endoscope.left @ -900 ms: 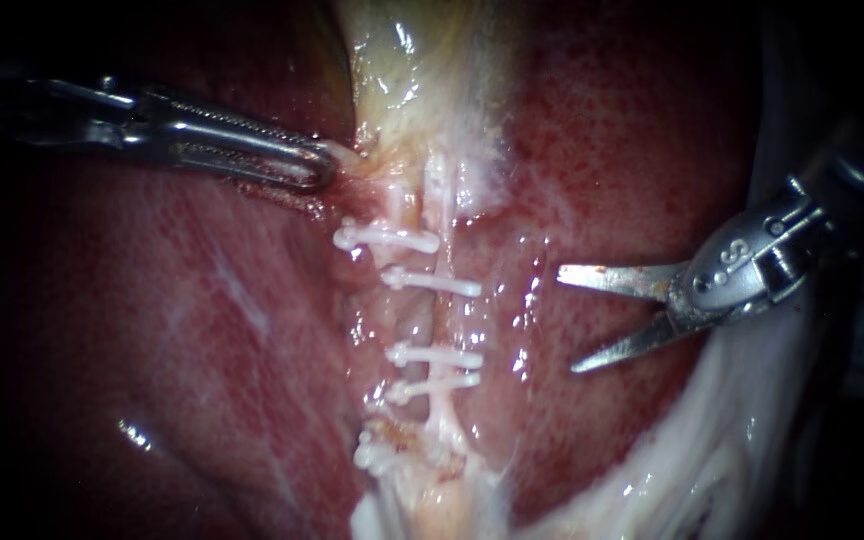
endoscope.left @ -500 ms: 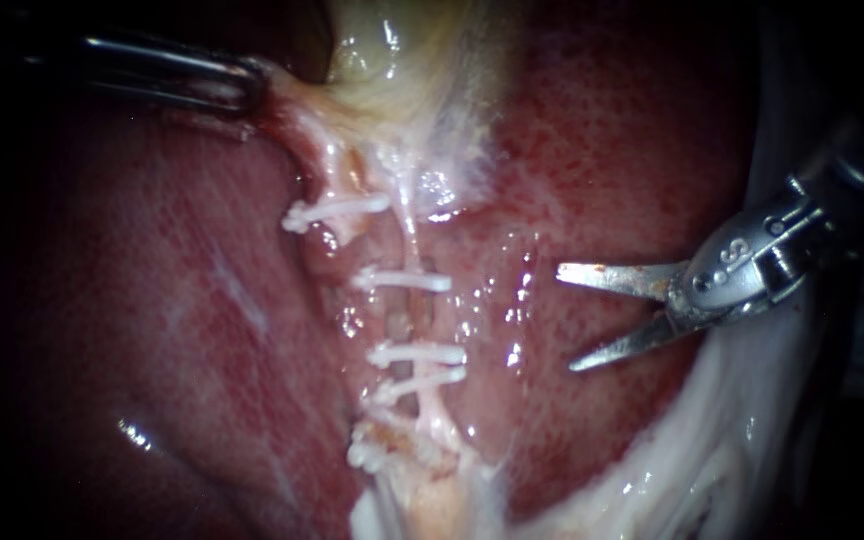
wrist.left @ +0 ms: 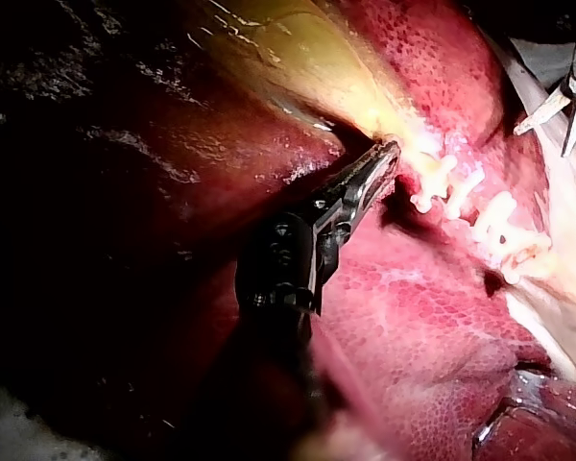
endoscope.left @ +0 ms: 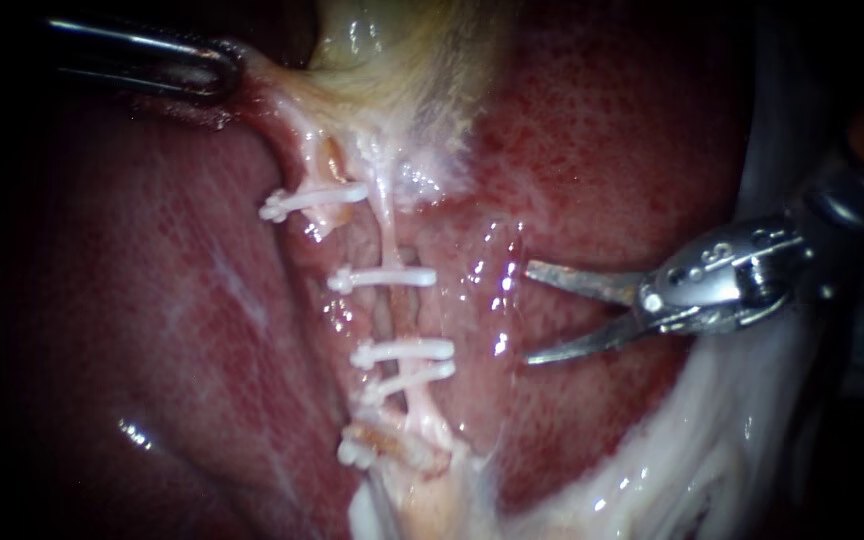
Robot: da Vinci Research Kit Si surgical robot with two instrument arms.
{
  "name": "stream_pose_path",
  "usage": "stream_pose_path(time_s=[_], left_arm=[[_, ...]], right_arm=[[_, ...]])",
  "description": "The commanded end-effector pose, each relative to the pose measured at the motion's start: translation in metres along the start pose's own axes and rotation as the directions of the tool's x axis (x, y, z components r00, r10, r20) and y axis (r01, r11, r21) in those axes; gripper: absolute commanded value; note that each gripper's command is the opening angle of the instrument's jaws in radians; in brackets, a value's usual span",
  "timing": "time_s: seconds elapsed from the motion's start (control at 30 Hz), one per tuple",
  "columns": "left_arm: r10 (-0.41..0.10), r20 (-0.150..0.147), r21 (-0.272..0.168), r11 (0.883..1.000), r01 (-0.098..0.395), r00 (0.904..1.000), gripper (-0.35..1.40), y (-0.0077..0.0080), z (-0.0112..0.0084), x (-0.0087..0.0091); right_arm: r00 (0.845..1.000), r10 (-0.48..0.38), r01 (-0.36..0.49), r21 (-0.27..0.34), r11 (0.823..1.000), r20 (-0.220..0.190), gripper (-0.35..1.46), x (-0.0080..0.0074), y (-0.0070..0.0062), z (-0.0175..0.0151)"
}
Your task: Go to the cutting position right tube
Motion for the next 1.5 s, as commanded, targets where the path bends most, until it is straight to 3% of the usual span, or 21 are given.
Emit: stream_pose_path(time_s=[0.03,0.2,0.5,0.7,0.9,1.2,1.5], left_arm=[[0.001,0.001,0.002,1.000,-0.001,1.0000,-0.35,0.0001,0.0000,0.0000],[0.006,0.001,0.003,1.000,-0.006,1.0000,-0.35,0.0007,0.0001,0.0002],[0.011,0.001,0.001,1.000,-0.011,0.9999,-0.35,0.0011,-0.0001,0.0002],[0.011,0.001,0.002,1.000,-0.011,0.9999,-0.35,0.0012,-0.0001,0.0002],[0.011,0.001,0.002,1.000,-0.011,0.9999,-0.35,0.0012,-0.0001,0.0002],[0.011,0.001,0.002,1.000,-0.011,0.9999,-0.35,0.0012,-0.0001,0.0002],[0.011,0.001,0.001,1.000,-0.011,0.9999,-0.35,0.0011,-0.0001,0.0002]], right_arm=[[1.000,0.018,-0.018,0.016,1.000,0.002,1.30,-0.0002,0.0000,0.0004],[0.996,0.085,-0.086,0.108,0.990,0.017,1.30,-0.0015,0.0008,0.0027],[0.992,0.124,-0.123,0.176,0.977,0.007,1.30,-0.0031,0.0036,0.0060],[0.989,0.145,-0.140,0.237,0.961,-0.006,1.31,-0.0036,0.0044,0.0078],[0.988,0.153,-0.135,0.310,0.941,-0.035,1.31,-0.0030,0.0047,0.0094],[0.984,0.156,-0.116,0.374,0.920,-0.080,1.31,-0.0018,0.0048,0.0113],[0.974,0.161,-0.067,0.481,0.874,-0.157,1.31,-0.0006,0.0042,0.0126]])
